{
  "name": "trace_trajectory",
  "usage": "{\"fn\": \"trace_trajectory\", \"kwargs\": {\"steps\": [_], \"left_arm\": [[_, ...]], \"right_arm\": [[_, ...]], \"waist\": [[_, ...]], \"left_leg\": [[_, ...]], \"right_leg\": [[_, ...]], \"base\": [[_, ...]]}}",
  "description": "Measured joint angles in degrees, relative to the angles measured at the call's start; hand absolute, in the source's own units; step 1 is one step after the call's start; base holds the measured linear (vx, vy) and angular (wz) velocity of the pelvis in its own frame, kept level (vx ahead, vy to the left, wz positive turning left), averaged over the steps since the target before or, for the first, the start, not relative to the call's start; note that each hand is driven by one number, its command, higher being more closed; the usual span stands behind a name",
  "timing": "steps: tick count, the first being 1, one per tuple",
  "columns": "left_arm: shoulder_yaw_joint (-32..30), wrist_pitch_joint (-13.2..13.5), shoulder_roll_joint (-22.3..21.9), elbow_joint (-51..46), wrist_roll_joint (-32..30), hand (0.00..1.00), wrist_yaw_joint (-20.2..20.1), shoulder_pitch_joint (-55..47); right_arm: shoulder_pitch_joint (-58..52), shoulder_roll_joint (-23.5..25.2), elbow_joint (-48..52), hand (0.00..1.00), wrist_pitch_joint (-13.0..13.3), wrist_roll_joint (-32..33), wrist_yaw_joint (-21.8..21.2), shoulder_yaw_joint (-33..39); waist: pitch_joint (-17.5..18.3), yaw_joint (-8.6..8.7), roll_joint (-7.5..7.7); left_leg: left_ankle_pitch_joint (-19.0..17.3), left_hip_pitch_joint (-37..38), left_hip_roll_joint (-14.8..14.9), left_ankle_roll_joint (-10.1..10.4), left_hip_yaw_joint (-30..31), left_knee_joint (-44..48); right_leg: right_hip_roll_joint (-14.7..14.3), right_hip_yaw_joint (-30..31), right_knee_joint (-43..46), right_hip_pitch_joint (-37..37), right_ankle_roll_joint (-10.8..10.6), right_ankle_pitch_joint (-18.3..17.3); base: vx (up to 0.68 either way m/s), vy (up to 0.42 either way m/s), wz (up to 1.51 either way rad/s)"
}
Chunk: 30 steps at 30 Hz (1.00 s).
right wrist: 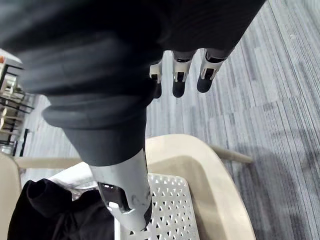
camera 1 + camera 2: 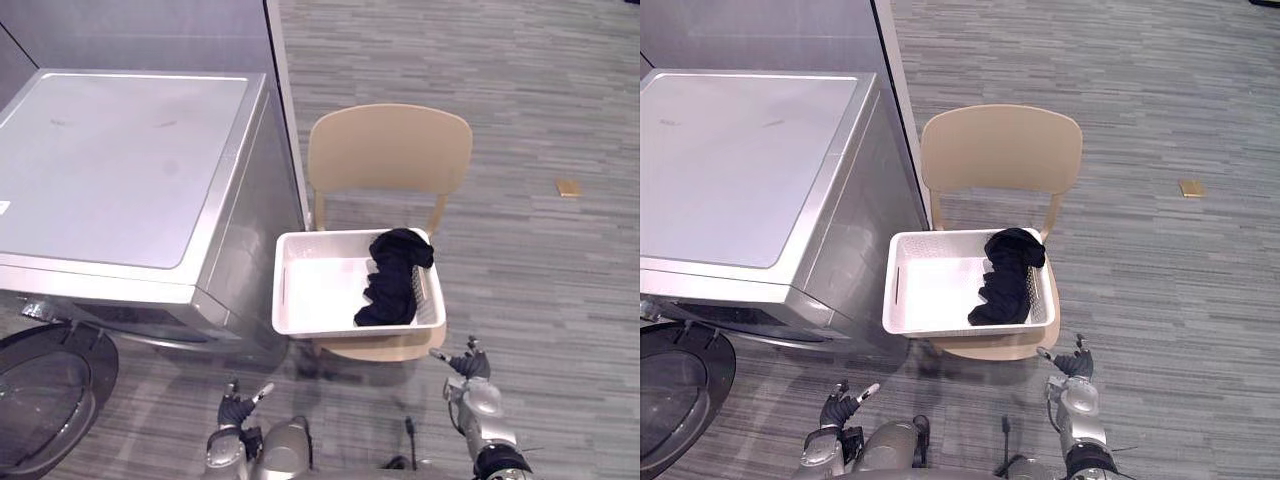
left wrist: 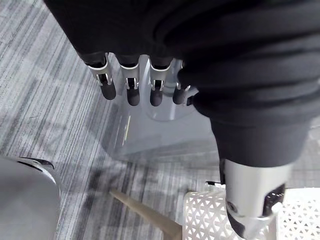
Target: Pick up the laundry basket with both hands and put the clothes into the washing machine.
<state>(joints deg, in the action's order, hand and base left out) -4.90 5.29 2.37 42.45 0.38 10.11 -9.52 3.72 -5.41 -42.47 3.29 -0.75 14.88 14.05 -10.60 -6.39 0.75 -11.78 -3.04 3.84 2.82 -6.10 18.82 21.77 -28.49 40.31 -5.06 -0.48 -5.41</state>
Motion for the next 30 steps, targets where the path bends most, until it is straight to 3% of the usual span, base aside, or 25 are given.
{"fn": "trace_trajectory", "kwargs": {"steps": [1,2,3,4,5,6,7,10,11,16,20,23,26,30], "left_arm": [[0.4,0.2,0.6,-0.1,-0.1,0.00,0.0,-0.5],[0.4,0.2,0.8,-0.2,-0.1,0.00,0.0,-0.4],[0.0,0.2,1.9,0.0,-0.1,0.00,0.3,0.3],[-0.2,0.2,2.5,0.4,-0.4,0.00,0.3,0.7],[-0.3,0.2,2.5,0.4,-0.6,0.00,0.4,0.8],[-0.2,0.3,2.5,0.4,-0.9,0.00,0.4,0.8],[0.0,0.5,2.5,1.5,-1.1,0.00,0.4,1.7],[0.3,0.9,0.7,1.9,-1.6,0.00,0.3,1.6],[0.3,0.9,0.7,2.0,-1.7,0.00,0.3,1.6],[0.2,1.5,1.2,2.8,-3.1,0.00,0.0,1.6],[0.4,1.9,2.0,3.1,-3.3,0.00,0.0,1.7],[0.5,2.1,3.1,3.2,-3.3,0.00,0.0,1.6],[1.1,2.8,3.1,3.2,-3.4,0.00,0.0,1.8],[1.6,2.9,3.6,3.6,-3.3,0.00,0.5,2.4]], "right_arm": [[-0.7,-0.5,2.5,0.00,0.0,-0.8,0.1,-1.2],[-0.9,-0.8,4.0,0.00,0.1,-1.8,0.1,-2.1],[-0.5,-1.3,6.7,0.00,0.2,-2.7,0.0,-3.3],[-0.6,-1.7,9.3,0.00,0.3,-4.6,0.0,-3.5],[-0.9,-2.2,10.4,0.00,0.4,-4.9,0.0,-3.7],[-1.6,-3.7,11.9,0.00,0.4,-7.0,0.1,-4.2],[-1.8,-6.0,13.2,0.00,0.3,-9.3,0.2,-4.6],[-1.4,-10.6,16.8,0.00,0.3,-14.6,-0.2,-6.2],[-1.1,-11.2,17.1,0.00,0.3,-15.4,-0.3,-7.1],[0.6,-15.9,17.2,0.00,0.9,-20.2,-3.7,-14.5],[5.0,-19.5,15.6,0.00,2.6,-22.6,-5.2,-20.8],[11.3,-20.7,10.2,0.00,3.0,-24.6,-5.9,-25.7],[17.3,-22.2,4.3,0.00,3.1,-27.0,-6.1,-28.6],[28.8,-25.1,-6.6,0.00,1.9,-31.8,-4.0,-29.5]], "waist": [[0.2,1.31,-0.54],[0.4,1.83,-0.47],[0.2,2.33,0.89],[0.0,2.43,1.17],[-0.1,2.67,1.05],[0.1,3.10,1.39],[-0.3,4.24,1.47],[0.5,3.91,-2.13],[0.6,3.93,-2.44],[0.8,3.76,-2.59],[0.8,2.36,-2.55],[0.8,2.02,-2.54],[-0.1,-0.44,-3.03],[-3.7,-1.18,-4.58]], "left_leg": [[-1.9,1.0,0.3,-2.2,1.2,-0.4],[-3.1,1.0,0.5,-2.2,1.8,-0.7],[-4.2,0.5,0.6,-1.8,2.4,-0.6],[-4.5,0.1,1.2,-1.4,3.6,-0.5],[-4.5,0.1,1.4,-1.4,4.4,-0.4],[-4.4,-0.1,1.1,-0.1,6.3,-0.1],[-5.1,-0.6,0.0,1.4,9.4,1.2],[-4.0,-2.4,2.1,3.3,12.4,-0.2],[-3.6,-2.4,2.3,3.8,12.8,-1.1],[-0.4,-2.7,3.8,5.3,17.4,-5.4],[3.1,-5.8,3.0,5.8,20.5,-7.3],[6.3,-8.7,2.2,6.1,23.5,-9.0],[8.7,-10.7,1.6,6.1,25.0,-10.4],[11.4,-14.1,0.6,5.2,26.6,-13.5]], "right_leg": [[-1.3,7.9,6.8,-4.8,0.3,-0.4],[-3.1,12.1,8.0,-7.0,-1.4,-3.5],[-6.4,18.5,7.1,-10.2,-2.7,-7.9],[-10.1,22.9,3.1,-12.4,-3.0,-10.1],[-11.8,24.5,-0.3,-12.6,-3.1,-10.2],[-13.8,27.6,-10.2,-11.4,-4.7,-8.3],[-13.7,27.1,-13.4,-10.0,-5.2,-4.4],[-15.1,23.8,-15.0,-10.3,-4.3,-4.4],[-15.3,23.3,-15.4,-10.3,-4.2,-4.3],[-16.0,17.6,-19.3,-7.5,-2.9,-3.2],[-15.7,14.2,-23.8,-7.1,-2.8,-0.6],[-15.3,10.9,-27.6,-6.9,-2.7,1.8],[-14.9,9.1,-29.6,-7.5,-2.6,3.7],[-13.4,8.0,-28.2,-11.6,-2.7,4.1]], "base": [[0.06,0.039,0.45],[0.06,-0.019,0.41],[0.02,-0.109,0.30],[0.01,-0.145,0.34],[0.02,-0.178,0.57],[0.06,-0.196,0.99],[0.07,-0.175,1.02],[0.08,-0.154,0.50],[0.06,-0.152,0.26],[0.04,-0.113,0.49],[-0.02,-0.032,0.46],[-0.08,-0.004,0.58],[-0.12,0.008,0.36],[-0.21,0.038,0.28]]}}
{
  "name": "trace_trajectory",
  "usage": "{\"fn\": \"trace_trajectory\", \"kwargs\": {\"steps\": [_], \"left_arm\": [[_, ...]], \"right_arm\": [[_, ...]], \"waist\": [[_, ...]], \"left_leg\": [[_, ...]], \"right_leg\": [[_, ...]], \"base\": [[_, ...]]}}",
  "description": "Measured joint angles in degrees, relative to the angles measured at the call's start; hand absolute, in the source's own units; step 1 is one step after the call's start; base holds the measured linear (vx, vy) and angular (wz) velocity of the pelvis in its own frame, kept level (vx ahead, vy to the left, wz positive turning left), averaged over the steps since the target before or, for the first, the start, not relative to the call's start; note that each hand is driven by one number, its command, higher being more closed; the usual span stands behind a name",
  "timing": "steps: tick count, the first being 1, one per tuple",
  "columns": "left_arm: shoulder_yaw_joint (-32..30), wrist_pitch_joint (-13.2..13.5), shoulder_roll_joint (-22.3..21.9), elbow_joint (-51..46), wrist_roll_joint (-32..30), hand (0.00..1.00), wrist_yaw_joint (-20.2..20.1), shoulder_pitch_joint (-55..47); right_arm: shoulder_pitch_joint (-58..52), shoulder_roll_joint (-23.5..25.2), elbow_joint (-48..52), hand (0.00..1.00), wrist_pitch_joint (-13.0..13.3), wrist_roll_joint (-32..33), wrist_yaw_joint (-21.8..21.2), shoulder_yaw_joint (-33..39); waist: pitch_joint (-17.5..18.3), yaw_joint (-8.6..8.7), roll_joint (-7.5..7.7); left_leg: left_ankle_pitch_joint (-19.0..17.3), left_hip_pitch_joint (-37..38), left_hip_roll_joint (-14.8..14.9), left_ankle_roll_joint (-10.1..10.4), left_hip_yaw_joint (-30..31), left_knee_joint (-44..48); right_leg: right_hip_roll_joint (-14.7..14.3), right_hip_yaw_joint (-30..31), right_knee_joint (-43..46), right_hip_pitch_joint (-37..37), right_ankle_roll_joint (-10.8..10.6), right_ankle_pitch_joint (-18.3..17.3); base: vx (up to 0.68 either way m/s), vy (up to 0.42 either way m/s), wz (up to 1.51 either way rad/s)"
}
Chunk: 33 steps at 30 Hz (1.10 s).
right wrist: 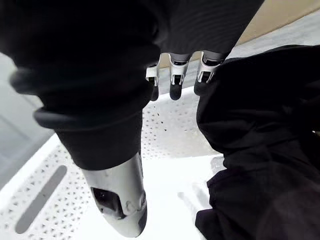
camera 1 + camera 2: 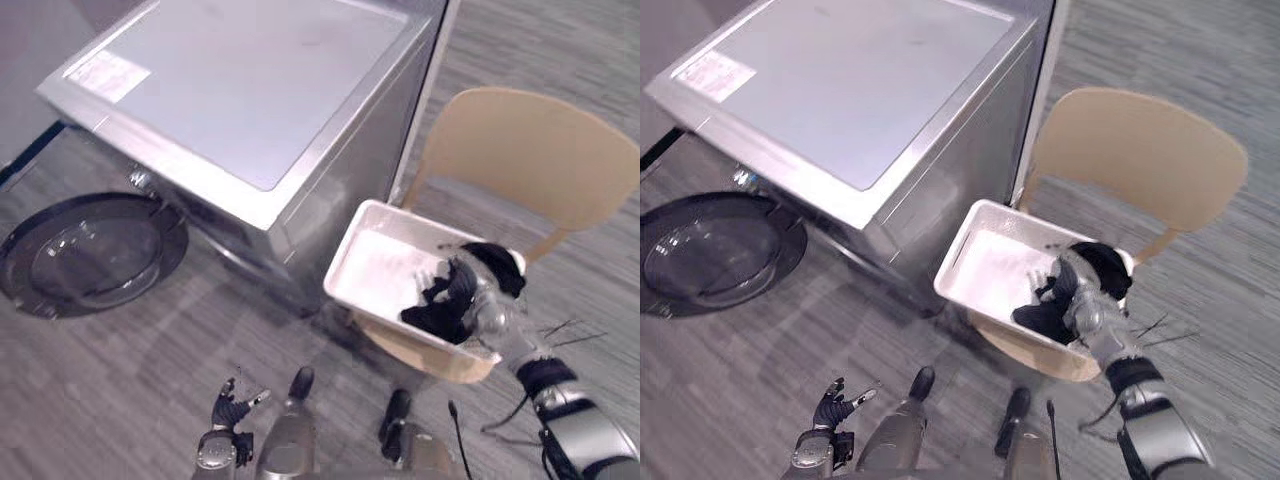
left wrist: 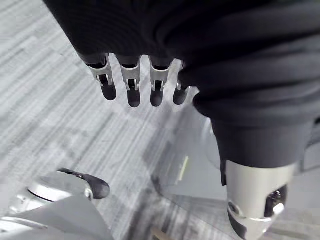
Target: Pick up the laundry basket with both hands and put the clothes into the washing machine.
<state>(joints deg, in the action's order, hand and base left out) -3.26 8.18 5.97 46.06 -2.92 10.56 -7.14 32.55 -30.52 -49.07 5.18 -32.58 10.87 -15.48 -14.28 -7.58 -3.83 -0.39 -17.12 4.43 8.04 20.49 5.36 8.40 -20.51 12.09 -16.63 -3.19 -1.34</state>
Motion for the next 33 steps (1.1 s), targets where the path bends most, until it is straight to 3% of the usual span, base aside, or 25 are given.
{"fn": "trace_trajectory", "kwargs": {"steps": [3,8,15,19,20,25,29,33], "left_arm": [[0.4,0.0,-0.1,0.8,0.1,0.00,1.0,1.8],[0.5,1.0,-0.2,0.7,1.3,0.00,2.1,4.5],[1.8,1.1,-0.9,0.8,2.4,0.00,2.2,8.1],[3.9,1.2,-1.5,0.7,2.7,0.00,2.2,11.4],[4.1,1.2,-1.6,0.7,3.0,0.00,2.2,12.0],[4.4,1.1,-3.0,0.6,4.8,0.00,2.2,15.3],[4.4,1.1,-4.2,0.5,5.1,0.00,2.1,16.1],[5.4,1.1,-4.3,0.5,5.1,0.00,2.0,16.2]], "right_arm": [[5.0,-2.5,-7.0,0.00,-2.5,-2.0,1.8,0.0],[9.9,-3.9,-13.5,0.00,-5.7,-4.0,2.5,0.0],[15.3,-4.8,-18.9,0.00,-6.8,-4.0,2.3,0.4],[17.1,-4.9,-20.5,0.00,-7.8,-4.0,1.6,1.6],[17.6,-4.9,-20.7,1.00,-8.0,-3.9,1.5,1.6],[21.8,-4.8,-21.3,1.00,-10.4,-1.5,1.3,1.4],[23.3,-4.4,-18.6,1.00,-10.4,2.2,0.2,0.5],[23.0,-2.2,-16.4,1.00,-9.3,9.7,0.1,0.0]], "waist": [[-2.7,-1.07,-0.79],[-5.7,-1.17,-0.92],[-9.0,-1.81,-0.83],[-9.2,-2.50,-0.87],[-9.4,-2.50,-0.88],[-10.3,-2.55,-0.67],[-10.3,-2.53,-0.64],[-10.4,-2.23,-0.55]], "left_leg": [[2.3,-1.5,-0.9,-0.7,1.0,-1.9],[5.7,-3.6,-1.5,-0.9,2.0,-5.0],[7.5,-6.7,-2.5,-0.4,2.3,-5.7],[9.0,-9.0,-2.7,-0.1,3.0,-7.9],[9.2,-9.1,-2.7,-0.1,3.0,-8.4],[9.9,-10.2,-3.6,0.1,2.7,-9.4],[9.9,-10.2,-3.4,0.2,1.6,-9.4],[9.9,-9.5,-2.9,0.2,1.0,-9.4]], "right_leg": [[1.2,-0.1,0.6,-2.2,-0.3,0.8],[3.0,-0.6,2.9,-6.1,-0.7,1.2],[4.7,0.1,6.2,-11.2,-0.7,1.1],[5.8,-0.1,8.4,-15.1,-0.7,0.2],[5.9,-0.1,9.0,-15.5,-0.7,0.0],[7.8,0.7,13.1,-19.0,-0.9,-2.0],[7.8,1.7,13.8,-19.8,-0.7,-2.4],[7.3,2.3,13.8,-19.7,-0.7,-2.4]], "base": [[-0.15,0.019,0.16],[-0.08,-0.015,0.12],[-0.02,-0.044,0.02],[-0.03,-0.082,0.08],[-0.05,-0.109,0.13],[-0.05,-0.092,0.08],[-0.03,-0.091,-0.10],[0.00,-0.092,-0.11]]}}
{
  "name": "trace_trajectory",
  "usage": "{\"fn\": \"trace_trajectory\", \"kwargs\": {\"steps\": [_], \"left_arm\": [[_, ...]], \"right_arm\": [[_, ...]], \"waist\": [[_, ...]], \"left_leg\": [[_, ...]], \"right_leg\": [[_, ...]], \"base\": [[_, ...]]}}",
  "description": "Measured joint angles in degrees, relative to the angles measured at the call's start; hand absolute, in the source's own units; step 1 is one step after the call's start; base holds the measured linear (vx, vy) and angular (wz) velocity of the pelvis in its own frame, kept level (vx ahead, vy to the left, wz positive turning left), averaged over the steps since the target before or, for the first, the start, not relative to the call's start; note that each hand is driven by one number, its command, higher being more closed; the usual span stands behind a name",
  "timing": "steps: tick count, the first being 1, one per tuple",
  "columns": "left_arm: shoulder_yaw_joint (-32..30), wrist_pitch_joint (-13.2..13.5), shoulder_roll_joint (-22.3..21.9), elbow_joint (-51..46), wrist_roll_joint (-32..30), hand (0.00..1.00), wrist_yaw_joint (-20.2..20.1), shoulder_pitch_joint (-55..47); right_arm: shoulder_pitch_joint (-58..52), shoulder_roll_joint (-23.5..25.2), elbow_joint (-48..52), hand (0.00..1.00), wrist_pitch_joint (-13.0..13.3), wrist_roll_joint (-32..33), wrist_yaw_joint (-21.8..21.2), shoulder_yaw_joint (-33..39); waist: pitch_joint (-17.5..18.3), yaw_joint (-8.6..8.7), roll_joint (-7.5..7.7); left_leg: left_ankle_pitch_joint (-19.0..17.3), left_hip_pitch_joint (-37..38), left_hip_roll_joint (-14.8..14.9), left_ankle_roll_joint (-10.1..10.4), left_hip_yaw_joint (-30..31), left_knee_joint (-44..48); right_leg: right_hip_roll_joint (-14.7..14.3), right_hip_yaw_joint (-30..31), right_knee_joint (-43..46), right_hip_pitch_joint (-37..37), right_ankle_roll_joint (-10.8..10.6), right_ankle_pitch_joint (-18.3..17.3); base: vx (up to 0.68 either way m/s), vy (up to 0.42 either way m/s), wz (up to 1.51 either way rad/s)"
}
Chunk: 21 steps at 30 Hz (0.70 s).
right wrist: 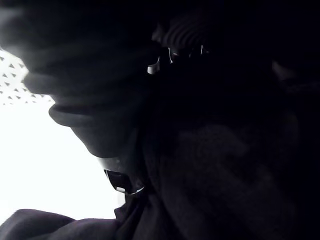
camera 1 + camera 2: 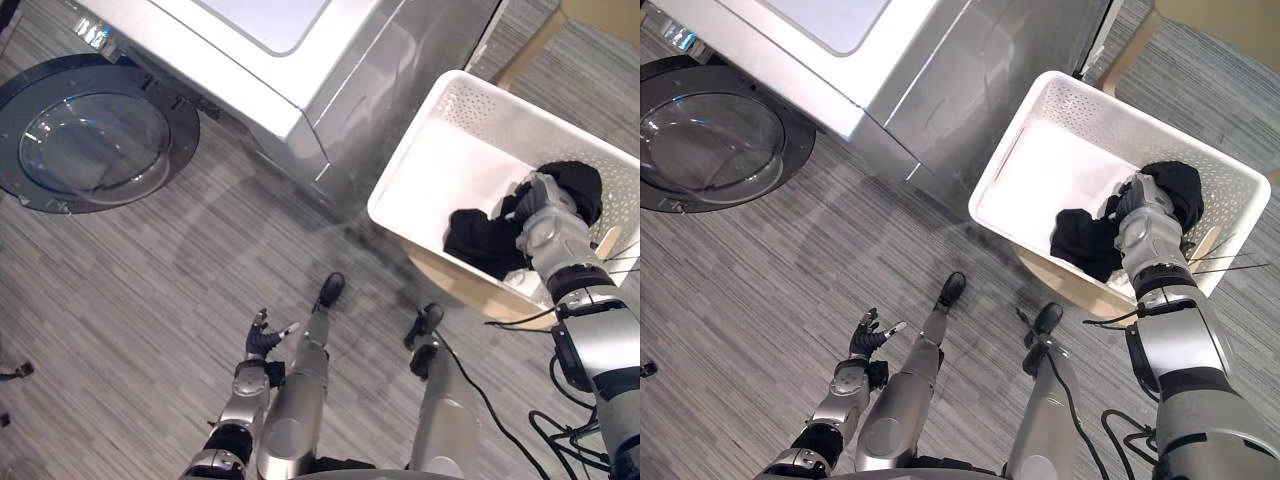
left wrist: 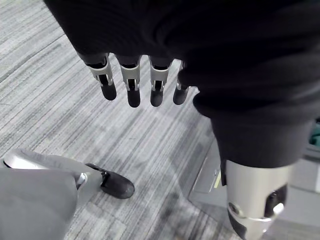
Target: Pick up the laundry basket with both hands and put the clothes into the washing machine.
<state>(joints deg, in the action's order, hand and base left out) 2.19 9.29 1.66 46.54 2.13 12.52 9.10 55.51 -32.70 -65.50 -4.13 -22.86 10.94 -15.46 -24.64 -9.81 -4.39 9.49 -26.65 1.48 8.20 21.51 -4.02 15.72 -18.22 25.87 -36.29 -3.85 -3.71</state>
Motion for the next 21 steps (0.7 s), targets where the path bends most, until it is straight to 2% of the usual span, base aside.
{"fn": "trace_trajectory", "kwargs": {"steps": [5,10,14,21], "left_arm": [[-0.1,0.0,0.8,0.0,0.0,0.00,0.0,0.0],[-0.6,0.0,2.4,0.0,0.0,0.00,0.1,-0.3],[-0.8,-0.1,3.1,0.0,0.0,0.00,0.1,-1.0],[-2.9,-0.3,3.0,0.1,-0.1,0.00,0.2,-3.0]], "right_arm": [[-2.1,3.6,2.4,1.00,2.5,13.2,0.2,4.3],[-4.5,4.9,10.2,1.00,5.3,24.4,2.3,11.9],[-6.4,7.0,15.5,1.00,8.0,30.9,3.9,16.0],[-12.3,11.0,23.1,1.00,11.0,41.0,5.3,24.5]], "waist": [[-0.1,0.05,0.15],[-0.3,0.44,0.43],[-0.3,1.25,0.44],[-0.2,2.11,0.54]], "left_leg": [[0.0,1.7,0.8,0.0,-0.3,-0.1],[0.0,3.6,1.9,0.0,-0.9,-0.9],[0.0,4.2,2.5,-0.1,-1.1,-1.2],[0.0,5.7,2.6,-0.1,-1.0,-1.3]], "right_leg": [[-1.6,0.3,-2.1,2.2,0.5,0.9],[-3.6,0.5,-6.6,5.5,0.5,3.1],[-4.8,1.0,-9.3,6.9,0.0,4.1],[-5.1,0.8,-11.2,9.5,0.1,5.1]], "base": [[0.00,-0.090,-0.08],[-0.04,-0.052,-0.11],[-0.04,-0.047,-0.07],[0.01,-0.046,0.01]]}}
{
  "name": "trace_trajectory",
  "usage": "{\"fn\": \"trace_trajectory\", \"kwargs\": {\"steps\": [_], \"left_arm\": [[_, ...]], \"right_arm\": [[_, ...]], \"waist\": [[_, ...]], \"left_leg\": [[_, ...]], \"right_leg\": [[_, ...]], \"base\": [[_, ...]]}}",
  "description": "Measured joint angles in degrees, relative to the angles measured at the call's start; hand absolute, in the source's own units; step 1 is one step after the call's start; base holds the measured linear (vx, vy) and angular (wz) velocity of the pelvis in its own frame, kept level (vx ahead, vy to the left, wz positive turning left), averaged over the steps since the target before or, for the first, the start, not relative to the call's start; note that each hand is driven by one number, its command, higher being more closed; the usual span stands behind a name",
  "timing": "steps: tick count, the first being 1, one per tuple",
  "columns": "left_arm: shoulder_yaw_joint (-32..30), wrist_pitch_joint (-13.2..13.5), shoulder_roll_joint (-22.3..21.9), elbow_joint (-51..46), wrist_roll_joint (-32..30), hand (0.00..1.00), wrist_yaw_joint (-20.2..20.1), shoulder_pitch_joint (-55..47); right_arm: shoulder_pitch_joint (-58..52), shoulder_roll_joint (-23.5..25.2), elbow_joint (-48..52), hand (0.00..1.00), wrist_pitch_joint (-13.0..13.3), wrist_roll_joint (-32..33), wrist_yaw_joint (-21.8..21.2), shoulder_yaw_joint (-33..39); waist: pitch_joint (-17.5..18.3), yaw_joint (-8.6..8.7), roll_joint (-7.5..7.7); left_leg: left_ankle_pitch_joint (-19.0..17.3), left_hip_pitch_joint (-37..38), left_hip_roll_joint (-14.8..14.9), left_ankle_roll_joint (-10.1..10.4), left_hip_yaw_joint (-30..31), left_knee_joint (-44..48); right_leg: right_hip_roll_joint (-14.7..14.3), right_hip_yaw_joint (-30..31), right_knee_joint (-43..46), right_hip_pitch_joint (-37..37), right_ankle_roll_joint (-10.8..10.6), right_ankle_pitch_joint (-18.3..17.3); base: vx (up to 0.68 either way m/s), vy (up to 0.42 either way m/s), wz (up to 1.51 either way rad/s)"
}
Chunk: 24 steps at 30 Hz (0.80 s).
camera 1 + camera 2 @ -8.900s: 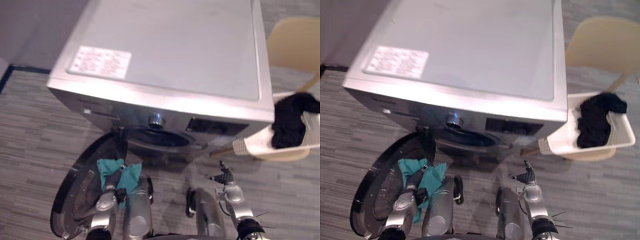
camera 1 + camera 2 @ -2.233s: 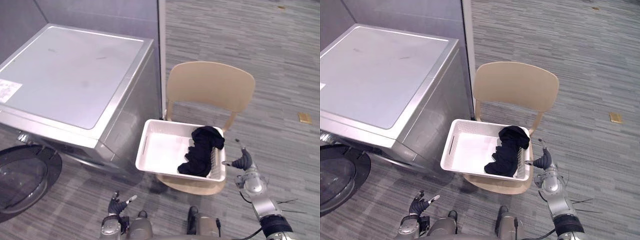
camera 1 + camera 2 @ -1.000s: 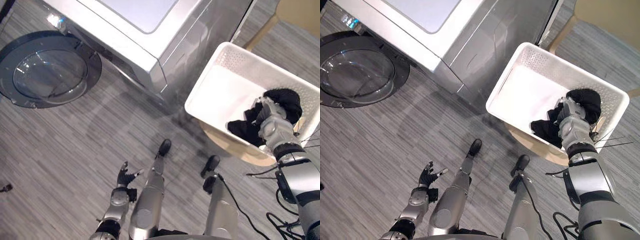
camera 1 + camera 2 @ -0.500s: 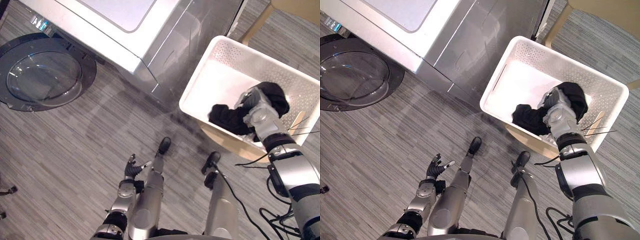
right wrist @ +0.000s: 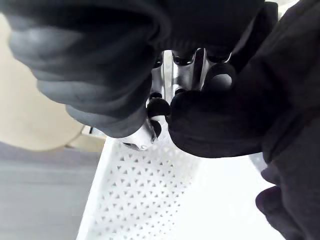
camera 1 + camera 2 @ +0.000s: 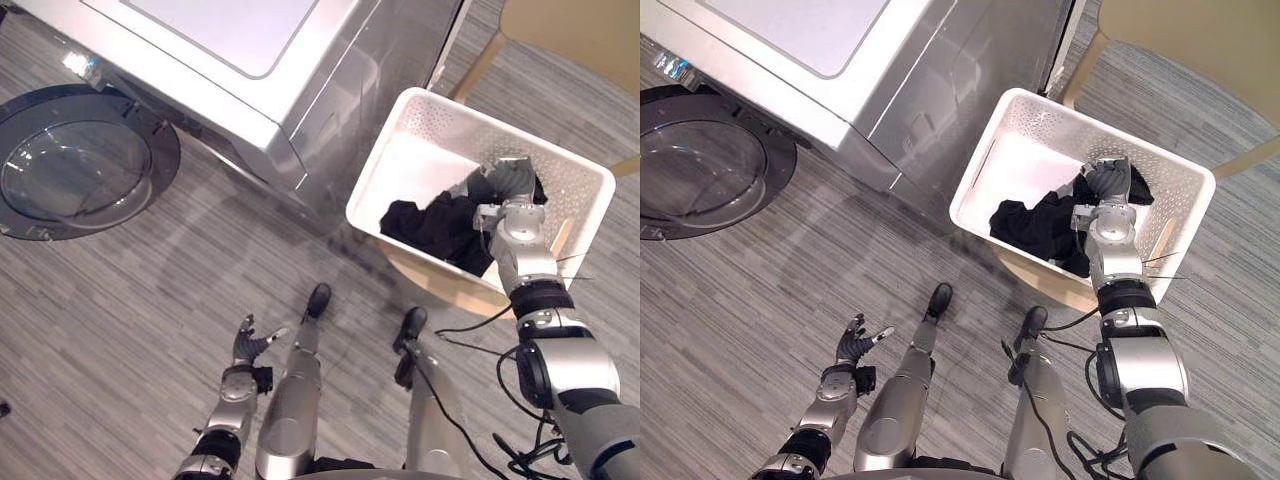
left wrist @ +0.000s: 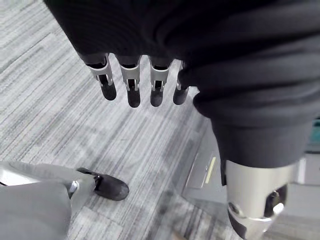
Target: Pick up the laundry basket with both hands and put the clothes into the washing machine.
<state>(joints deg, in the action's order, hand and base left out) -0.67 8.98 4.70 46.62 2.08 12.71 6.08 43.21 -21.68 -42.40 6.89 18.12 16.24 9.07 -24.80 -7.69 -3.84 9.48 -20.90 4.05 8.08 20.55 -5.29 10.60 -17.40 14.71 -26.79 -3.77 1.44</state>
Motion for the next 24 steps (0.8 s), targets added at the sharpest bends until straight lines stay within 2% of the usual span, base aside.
{"fn": "trace_trajectory", "kwargs": {"steps": [3,4,8,11,13,16,19,24], "left_arm": [[0.0,-0.2,-0.1,0.1,0.0,0.00,0.0,-0.7],[0.0,-0.3,-0.1,0.1,0.0,0.00,0.0,-1.0],[0.0,-0.7,-0.1,0.1,0.0,0.00,0.0,-1.1],[0.0,-1.0,-0.1,0.1,-0.3,0.00,0.0,-2.7],[0.0,-1.3,-0.1,0.2,-0.6,0.00,0.0,-4.9],[0.1,-1.3,-0.1,0.2,-2.2,0.00,0.1,-6.3],[0.2,-1.2,-0.1,0.2,-3.1,0.00,0.1,-6.3],[0.3,-1.2,-0.1,0.5,-3.9,0.00,0.2,-6.2]], "right_arm": [[-2.5,1.2,2.5,1.00,1.7,3.3,0.4,2.1],[-3.4,1.2,3.4,0.00,1.8,3.8,1.0,2.3],[-3.8,1.1,3.5,0.00,1.7,1.6,1.4,2.3],[-6.3,0.8,5.8,0.00,0.4,-5.6,1.4,1.1],[-8.8,-0.7,9.6,0.00,-1.0,-15.6,1.3,-2.1],[-12.5,-2.7,11.1,0.00,-1.3,-25.1,1.4,-4.6],[-12.7,-4.0,11.2,0.00,-2.1,-31.5,1.3,-7.4],[-12.4,-6.2,9.7,0.00,-3.2,-37.7,0.9,-12.4]], "waist": [[0.0,0.68,-0.01],[0.1,0.78,0.02],[0.1,1.06,0.00],[1.5,1.45,0.16],[3.1,2.43,0.16],[5.3,2.55,0.37],[5.4,3.53,0.48],[5.5,3.68,0.54]], "left_leg": [[0.0,1.0,-0.1,0.0,0.3,0.0],[0.0,1.5,-0.1,0.0,0.2,0.0],[0.0,2.1,0.0,0.0,0.2,0.0],[-0.3,2.3,0.0,-0.5,0.1,0.0],[-0.3,2.5,-0.1,-0.4,-0.1,0.0],[-0.3,3.0,-0.3,-0.4,-0.3,0.0],[-0.3,3.1,-0.6,-0.3,-0.3,0.0],[-0.3,2.7,-0.7,-0.3,-1.1,0.0]], "right_leg": [[0.2,-0.3,-0.1,1.2,0.0,0.0],[0.2,-0.3,-0.1,1.7,-0.1,0.0],[-0.2,-0.3,-0.7,2.6,-0.2,0.1],[-0.6,-0.5,-2.3,3.6,-0.7,0.5],[-0.6,-0.5,-3.8,4.5,-0.8,1.2],[-1.0,-0.6,-7.2,6.5,-1.3,2.6],[-1.3,-0.5,-9.3,7.6,-1.4,3.7],[-1.7,0.2,-11.6,7.7,-1.4,5.4]], "base": [[0.02,-0.039,0.08],[-0.01,-0.045,0.01],[-0.05,-0.034,-0.01],[-0.02,-0.013,0.01],[0.00,0.000,0.00],[0.00,0.000,0.00],[0.00,-0.003,0.01],[-0.02,-0.016,-0.09]]}}
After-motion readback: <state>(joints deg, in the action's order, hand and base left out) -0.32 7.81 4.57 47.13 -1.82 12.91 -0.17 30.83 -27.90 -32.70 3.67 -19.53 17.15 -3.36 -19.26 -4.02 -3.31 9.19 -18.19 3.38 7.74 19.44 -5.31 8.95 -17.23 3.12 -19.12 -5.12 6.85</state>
